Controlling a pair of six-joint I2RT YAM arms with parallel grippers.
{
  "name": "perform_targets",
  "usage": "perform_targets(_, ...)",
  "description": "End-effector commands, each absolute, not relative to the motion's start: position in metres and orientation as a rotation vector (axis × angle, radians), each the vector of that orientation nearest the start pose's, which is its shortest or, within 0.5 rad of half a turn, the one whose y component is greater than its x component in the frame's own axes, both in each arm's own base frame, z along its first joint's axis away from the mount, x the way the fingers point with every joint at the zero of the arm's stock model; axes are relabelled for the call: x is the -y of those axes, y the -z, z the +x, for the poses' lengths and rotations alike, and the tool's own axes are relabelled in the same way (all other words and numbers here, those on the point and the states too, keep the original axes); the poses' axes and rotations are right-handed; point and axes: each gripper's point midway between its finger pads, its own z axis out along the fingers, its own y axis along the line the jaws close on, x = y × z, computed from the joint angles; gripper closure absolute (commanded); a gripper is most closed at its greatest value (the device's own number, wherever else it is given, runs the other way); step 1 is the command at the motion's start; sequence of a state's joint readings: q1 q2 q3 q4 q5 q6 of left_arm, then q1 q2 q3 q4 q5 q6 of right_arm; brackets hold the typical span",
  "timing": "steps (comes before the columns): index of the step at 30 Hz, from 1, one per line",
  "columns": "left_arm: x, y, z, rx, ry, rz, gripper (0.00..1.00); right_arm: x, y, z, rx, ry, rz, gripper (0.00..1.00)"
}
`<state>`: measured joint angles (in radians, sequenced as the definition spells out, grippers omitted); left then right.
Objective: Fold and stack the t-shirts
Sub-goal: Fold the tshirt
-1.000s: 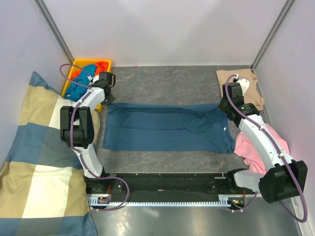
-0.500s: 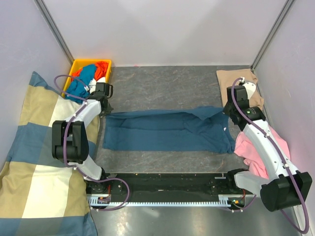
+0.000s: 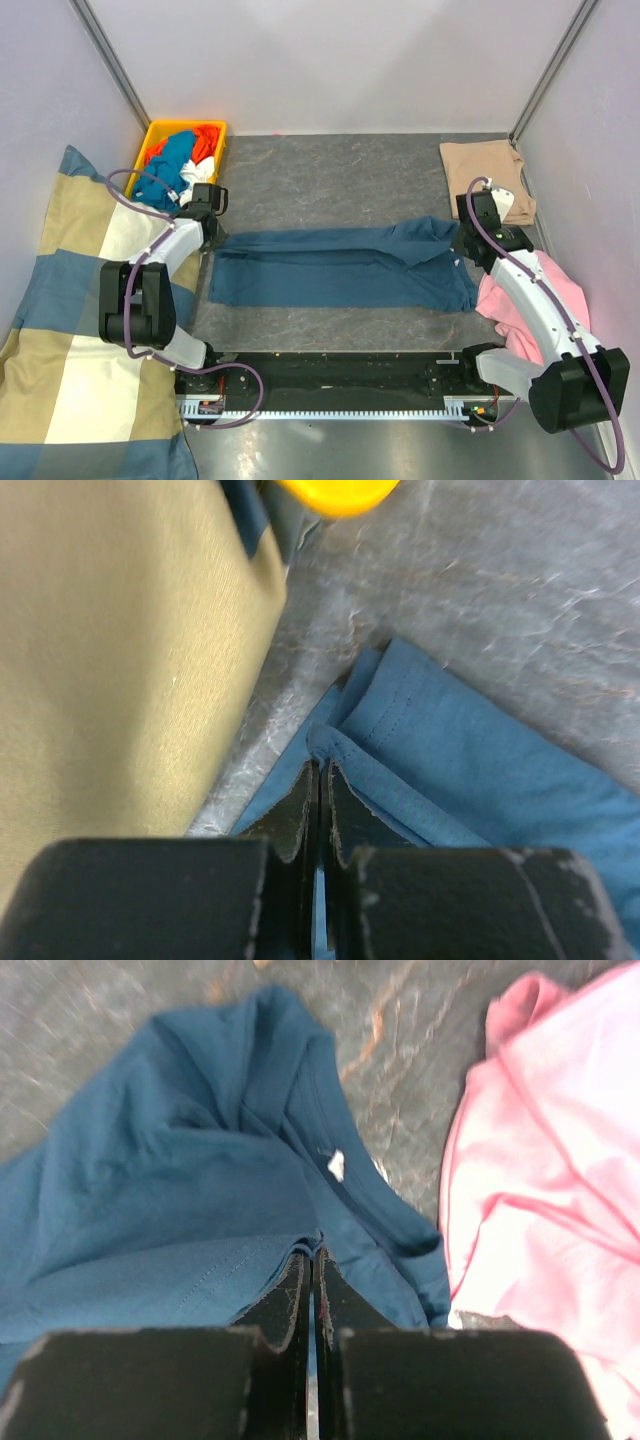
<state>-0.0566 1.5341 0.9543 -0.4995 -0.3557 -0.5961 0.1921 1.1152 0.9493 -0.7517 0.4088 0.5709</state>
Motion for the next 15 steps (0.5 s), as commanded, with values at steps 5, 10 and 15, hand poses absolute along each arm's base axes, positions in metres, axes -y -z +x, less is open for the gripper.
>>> perform_targets(5,-0.024,-0.060,0.331,-2.370,-0.213,-0.877,0.98,-0.005,-0.141,0.265,-2.347,0.141,0.656,1.00)
perform_targets(10,-0.024,-0.060,0.324,-2.365,-0.211,-0.888,0.98,-0.004,-0.136,0.260,-2.359,0.151,0.660,1.00)
perform_targets(15,-0.025,-0.057,0.310,-2.365,-0.214,-0.899,0.98,-0.004,-0.133,0.257,-2.364,0.152,0.668,1.00)
